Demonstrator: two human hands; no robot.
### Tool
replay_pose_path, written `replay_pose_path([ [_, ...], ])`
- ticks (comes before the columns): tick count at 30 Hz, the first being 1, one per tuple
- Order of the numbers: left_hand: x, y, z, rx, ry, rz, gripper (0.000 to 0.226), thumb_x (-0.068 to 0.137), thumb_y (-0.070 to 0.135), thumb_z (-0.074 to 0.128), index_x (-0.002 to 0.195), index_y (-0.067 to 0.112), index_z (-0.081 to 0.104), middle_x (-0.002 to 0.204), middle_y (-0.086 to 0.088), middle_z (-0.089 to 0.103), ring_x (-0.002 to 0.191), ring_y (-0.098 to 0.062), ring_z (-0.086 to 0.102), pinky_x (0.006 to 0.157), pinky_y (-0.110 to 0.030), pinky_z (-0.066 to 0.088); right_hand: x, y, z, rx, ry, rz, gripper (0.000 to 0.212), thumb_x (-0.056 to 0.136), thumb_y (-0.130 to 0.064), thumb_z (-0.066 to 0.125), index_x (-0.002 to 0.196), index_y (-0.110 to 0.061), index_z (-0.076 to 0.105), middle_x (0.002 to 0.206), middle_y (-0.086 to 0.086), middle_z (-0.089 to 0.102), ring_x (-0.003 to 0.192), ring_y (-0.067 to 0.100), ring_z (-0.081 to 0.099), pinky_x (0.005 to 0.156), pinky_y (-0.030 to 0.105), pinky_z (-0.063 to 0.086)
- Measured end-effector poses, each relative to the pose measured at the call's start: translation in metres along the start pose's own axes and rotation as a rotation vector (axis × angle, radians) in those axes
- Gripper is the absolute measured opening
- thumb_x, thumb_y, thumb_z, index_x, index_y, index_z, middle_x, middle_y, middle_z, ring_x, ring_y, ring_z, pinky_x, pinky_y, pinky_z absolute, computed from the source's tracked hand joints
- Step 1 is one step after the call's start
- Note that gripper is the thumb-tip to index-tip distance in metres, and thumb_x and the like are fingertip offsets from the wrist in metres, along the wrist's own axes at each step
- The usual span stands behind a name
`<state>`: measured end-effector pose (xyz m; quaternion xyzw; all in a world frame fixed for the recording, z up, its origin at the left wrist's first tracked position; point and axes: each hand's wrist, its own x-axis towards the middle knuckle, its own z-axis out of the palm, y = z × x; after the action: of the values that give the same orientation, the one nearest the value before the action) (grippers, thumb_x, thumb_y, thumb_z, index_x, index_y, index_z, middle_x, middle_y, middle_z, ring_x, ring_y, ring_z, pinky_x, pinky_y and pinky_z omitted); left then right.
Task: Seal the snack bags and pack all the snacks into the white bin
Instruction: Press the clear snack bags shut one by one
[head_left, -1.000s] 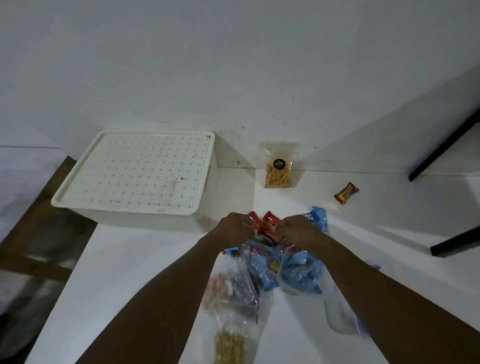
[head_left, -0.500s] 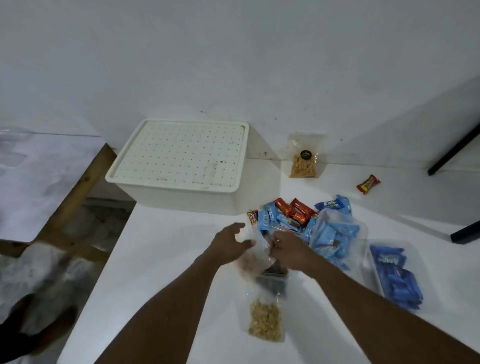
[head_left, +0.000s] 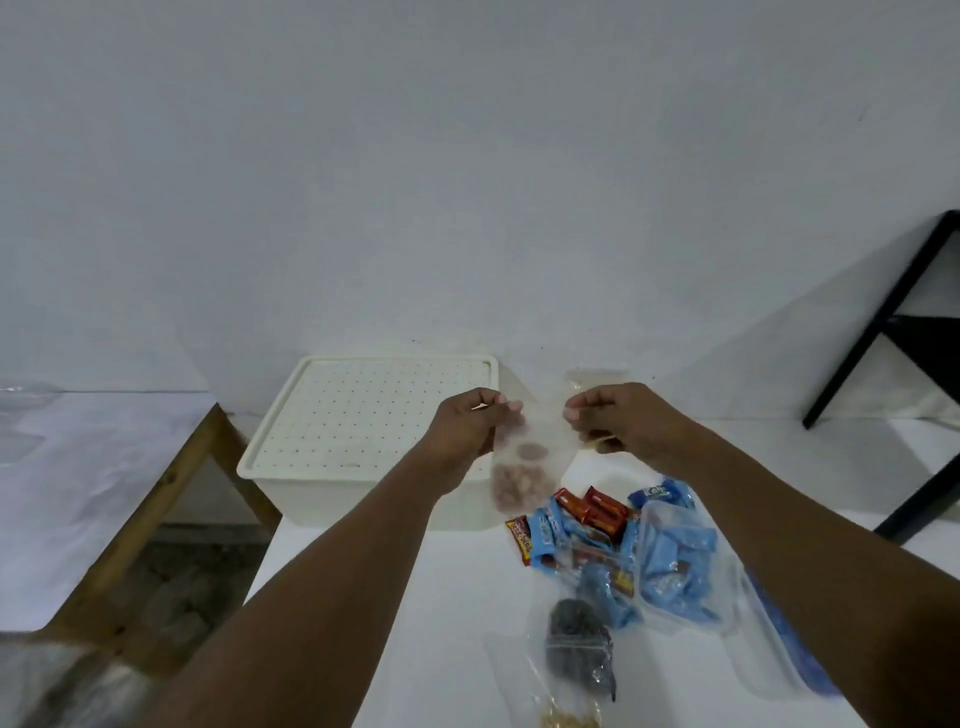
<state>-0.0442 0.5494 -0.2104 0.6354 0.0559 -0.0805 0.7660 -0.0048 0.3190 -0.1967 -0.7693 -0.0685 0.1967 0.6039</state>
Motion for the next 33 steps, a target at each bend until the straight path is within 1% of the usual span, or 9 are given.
replay_pose_path([
  [7,0.018,0.02,0.004,-0.093,-0.054,0.033,0.012,0.091,0.014,0.069,0.079,0.011,0.069,0.083,-0.011,0.072,0.092,-0.029,0.073,0.079,-0.036,0.058,-0.004,-0.002,0.011,0.3,0.044,0.073,0.028,0.075,-0.04,0.08,0.086,-0.016,0.071,0.084,0.003,0.071,0.073,0.017,0.066,0.064,0.03,0.044],
  [10,0.023,0.018,0.004,-0.113,-0.055,0.002,0.009,0.089,0.014,0.071,0.084,0.007,0.07,0.082,-0.011,0.072,0.089,-0.03,0.073,0.077,-0.036,0.058,-0.001,-0.004,0.015,0.296,0.119,-0.004,0.013,0.084,-0.033,0.074,0.078,-0.022,0.07,0.079,0.004,0.07,0.072,0.018,0.059,0.062,0.031,0.039],
  [13,0.026,0.016,0.005,-0.101,-0.065,-0.04,0.016,0.087,0.014,0.073,0.096,0.0,0.071,0.084,-0.014,0.073,0.086,-0.031,0.073,0.075,-0.036,0.059,0.004,-0.008,0.015,0.322,0.135,-0.078,0.016,0.085,-0.023,0.069,0.07,-0.023,0.063,0.072,0.001,0.066,0.069,0.018,0.06,0.069,0.037,0.038],
  [15,0.026,0.015,0.008,-0.058,-0.086,-0.038,0.024,0.085,0.015,0.075,0.101,-0.003,0.072,0.084,-0.015,0.073,0.086,-0.031,0.073,0.078,-0.037,0.058,0.006,-0.01,0.016,0.278,0.128,-0.115,0.016,0.082,-0.027,0.069,0.068,-0.024,0.06,0.073,0.0,0.065,0.069,0.017,0.061,0.067,0.034,0.04],
  [18,0.028,0.014,0.01,-0.012,-0.078,-0.001,0.019,0.085,0.017,0.076,0.096,0.002,0.074,0.081,-0.013,0.072,0.081,-0.025,0.071,0.071,-0.031,0.057,0.007,-0.014,0.018,0.215,0.111,-0.139,0.018,0.077,-0.038,0.069,0.071,-0.022,0.063,0.073,0.004,0.065,0.069,0.017,0.06,0.068,0.034,0.041],
  [21,0.03,0.019,0.012,0.003,-0.087,0.036,0.018,0.085,0.017,0.075,0.096,0.003,0.072,0.084,-0.01,0.073,0.08,-0.02,0.072,0.068,-0.026,0.055,0.008,-0.015,0.02,0.173,0.11,-0.145,0.033,0.074,-0.049,0.071,0.079,-0.016,0.069,0.071,0.004,0.065,0.068,0.017,0.06,0.072,0.039,0.043],
  [25,0.03,0.019,0.016,0.044,-0.119,0.038,0.018,0.085,0.015,0.075,0.097,0.002,0.072,0.089,-0.014,0.074,0.084,-0.023,0.073,0.072,-0.03,0.056,0.01,-0.013,0.021,0.141,0.16,-0.199,0.023,0.074,-0.041,0.073,0.068,-0.019,0.069,0.061,0.001,0.062,0.059,0.016,0.054,0.068,0.036,0.039],
  [28,0.028,0.016,0.019,-0.008,-0.117,-0.008,0.014,0.087,0.016,0.074,0.092,0.003,0.073,0.088,-0.02,0.069,0.079,-0.025,0.071,0.068,-0.031,0.057,0.011,-0.014,0.018,0.083,0.187,-0.237,0.02,0.081,-0.035,0.071,0.068,-0.019,0.07,0.059,0.0,0.061,0.06,0.017,0.052,0.066,0.035,0.04],
  [33,0.029,0.022,0.023,0.02,-0.084,0.0,0.015,0.082,0.026,0.078,0.082,0.013,0.071,0.073,-0.006,0.067,0.067,-0.017,0.066,0.061,-0.026,0.05,0.004,-0.015,0.012,0.14,0.188,-0.199,0.024,0.084,-0.037,0.072,0.079,-0.014,0.076,0.07,0.005,0.072,0.067,0.018,0.065,0.071,0.038,0.048],
])
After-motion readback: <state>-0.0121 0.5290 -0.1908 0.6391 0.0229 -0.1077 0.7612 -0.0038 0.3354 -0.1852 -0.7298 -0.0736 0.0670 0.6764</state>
